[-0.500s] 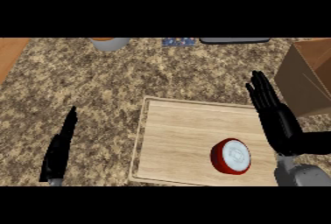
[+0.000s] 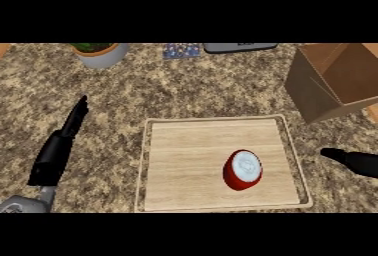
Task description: Pick the can from the tray and place it in the cardboard box
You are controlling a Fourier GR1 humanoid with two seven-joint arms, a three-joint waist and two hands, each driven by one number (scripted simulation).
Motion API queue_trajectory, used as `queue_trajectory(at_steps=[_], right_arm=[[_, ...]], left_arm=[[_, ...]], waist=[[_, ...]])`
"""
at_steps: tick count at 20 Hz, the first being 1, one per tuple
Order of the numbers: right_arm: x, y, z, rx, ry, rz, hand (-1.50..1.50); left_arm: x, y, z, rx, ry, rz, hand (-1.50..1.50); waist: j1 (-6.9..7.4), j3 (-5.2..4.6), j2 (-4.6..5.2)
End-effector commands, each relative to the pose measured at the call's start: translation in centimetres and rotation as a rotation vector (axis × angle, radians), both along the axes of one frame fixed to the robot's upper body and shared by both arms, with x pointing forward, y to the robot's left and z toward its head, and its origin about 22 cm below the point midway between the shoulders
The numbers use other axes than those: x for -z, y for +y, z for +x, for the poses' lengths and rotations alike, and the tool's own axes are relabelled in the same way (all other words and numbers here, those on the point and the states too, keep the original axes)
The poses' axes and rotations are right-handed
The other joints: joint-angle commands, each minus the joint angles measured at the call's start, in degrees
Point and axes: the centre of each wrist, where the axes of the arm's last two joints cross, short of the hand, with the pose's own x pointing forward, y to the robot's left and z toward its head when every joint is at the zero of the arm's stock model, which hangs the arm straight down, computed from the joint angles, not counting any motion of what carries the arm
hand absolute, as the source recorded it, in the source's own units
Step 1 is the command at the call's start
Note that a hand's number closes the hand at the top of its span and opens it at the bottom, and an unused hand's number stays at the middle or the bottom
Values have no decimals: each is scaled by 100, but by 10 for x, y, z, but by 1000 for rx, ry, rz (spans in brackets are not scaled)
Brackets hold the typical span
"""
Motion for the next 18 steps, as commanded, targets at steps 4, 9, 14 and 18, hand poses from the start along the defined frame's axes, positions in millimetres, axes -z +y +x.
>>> queue_trajectory(at_steps=[4, 9, 14, 18], right_arm=[[-38, 11, -71, 91, -8, -342, -150], [-59, 29, -107, 50, 66, -558, -150], [-78, 46, -113, 10, 310, -740, -150], [-83, 60, -115, -74, 476, -845, -150]], left_arm=[[-30, 2, 15, 147, -33, -14, 0], [-38, -8, 16, 181, -32, -15, 0], [-50, -8, 28, 213, -49, -8, 0], [-41, -11, 29, 224, -34, -10, 0]], waist=[[230, 8, 99], [450, 19, 135], [565, -5, 170], [634, -3, 180]])
